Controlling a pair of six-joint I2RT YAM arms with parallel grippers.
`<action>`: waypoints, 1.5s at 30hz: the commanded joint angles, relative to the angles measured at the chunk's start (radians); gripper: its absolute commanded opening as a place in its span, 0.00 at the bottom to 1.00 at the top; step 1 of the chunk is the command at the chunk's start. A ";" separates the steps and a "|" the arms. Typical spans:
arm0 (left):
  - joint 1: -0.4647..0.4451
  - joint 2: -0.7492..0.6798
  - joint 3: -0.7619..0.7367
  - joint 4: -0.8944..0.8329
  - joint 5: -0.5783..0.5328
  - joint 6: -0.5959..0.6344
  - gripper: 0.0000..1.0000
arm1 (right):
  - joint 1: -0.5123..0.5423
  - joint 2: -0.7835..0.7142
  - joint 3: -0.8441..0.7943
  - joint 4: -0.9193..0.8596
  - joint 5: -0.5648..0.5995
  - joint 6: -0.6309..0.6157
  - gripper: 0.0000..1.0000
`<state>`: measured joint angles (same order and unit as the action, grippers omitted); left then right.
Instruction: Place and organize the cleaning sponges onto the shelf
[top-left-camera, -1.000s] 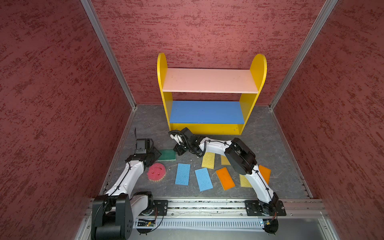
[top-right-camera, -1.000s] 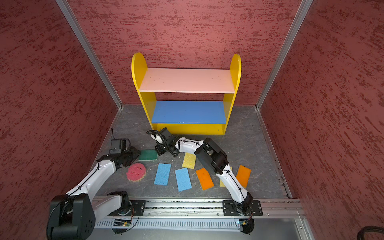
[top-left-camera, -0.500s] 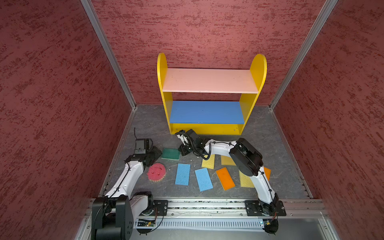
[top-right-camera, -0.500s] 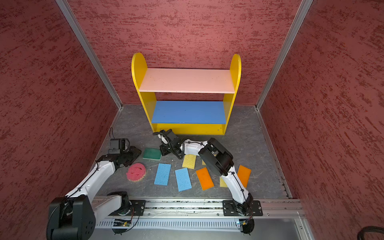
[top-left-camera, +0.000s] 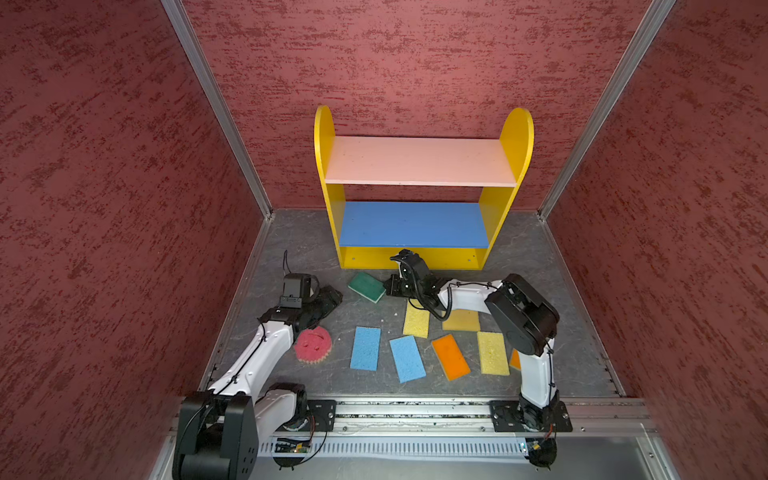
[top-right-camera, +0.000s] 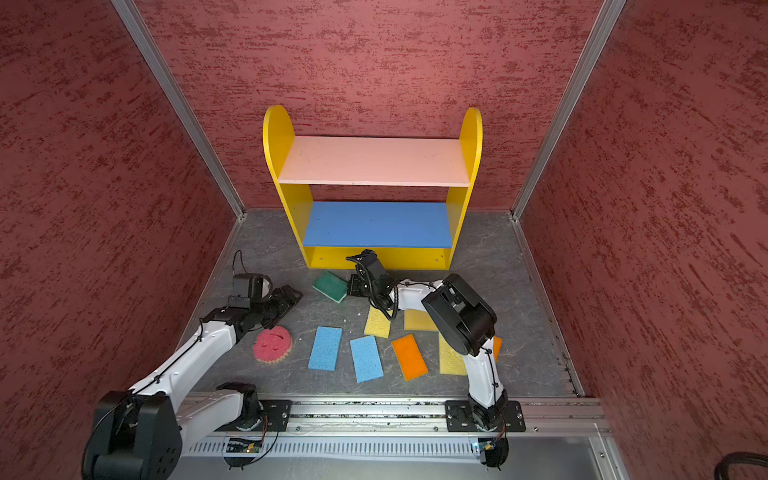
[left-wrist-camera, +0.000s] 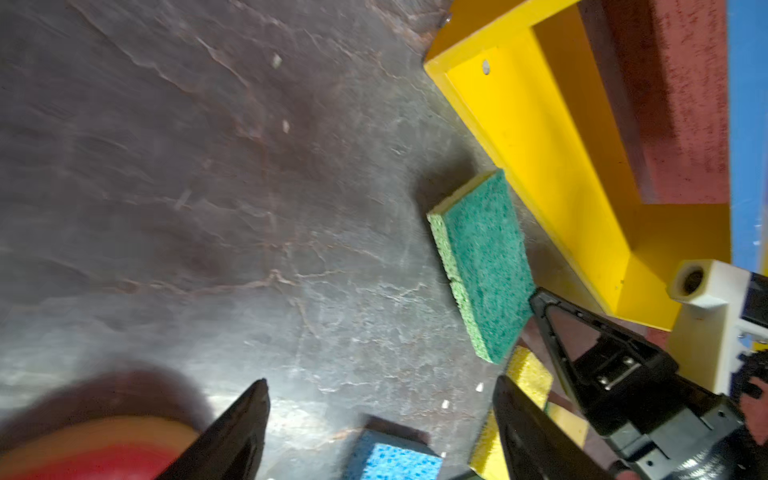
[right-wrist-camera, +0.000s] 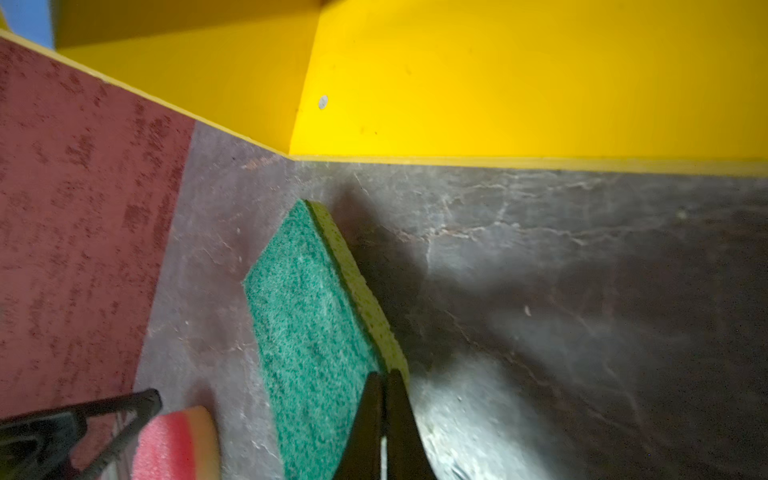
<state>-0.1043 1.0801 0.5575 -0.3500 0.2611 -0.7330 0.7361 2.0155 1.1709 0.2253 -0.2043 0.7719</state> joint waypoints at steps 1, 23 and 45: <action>-0.034 0.021 0.026 0.108 0.027 -0.049 0.92 | -0.001 -0.030 0.015 0.104 -0.035 0.096 0.00; -0.076 0.156 -0.007 0.428 0.060 -0.264 0.24 | 0.037 -0.035 -0.045 0.280 -0.261 0.185 0.00; 0.164 -0.051 0.055 0.301 0.433 -0.145 0.04 | 0.023 -0.159 0.097 0.001 -0.242 -0.175 0.55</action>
<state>0.0387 1.0462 0.5682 -0.0372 0.5621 -0.9230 0.7620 1.9114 1.2167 0.3210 -0.4419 0.7208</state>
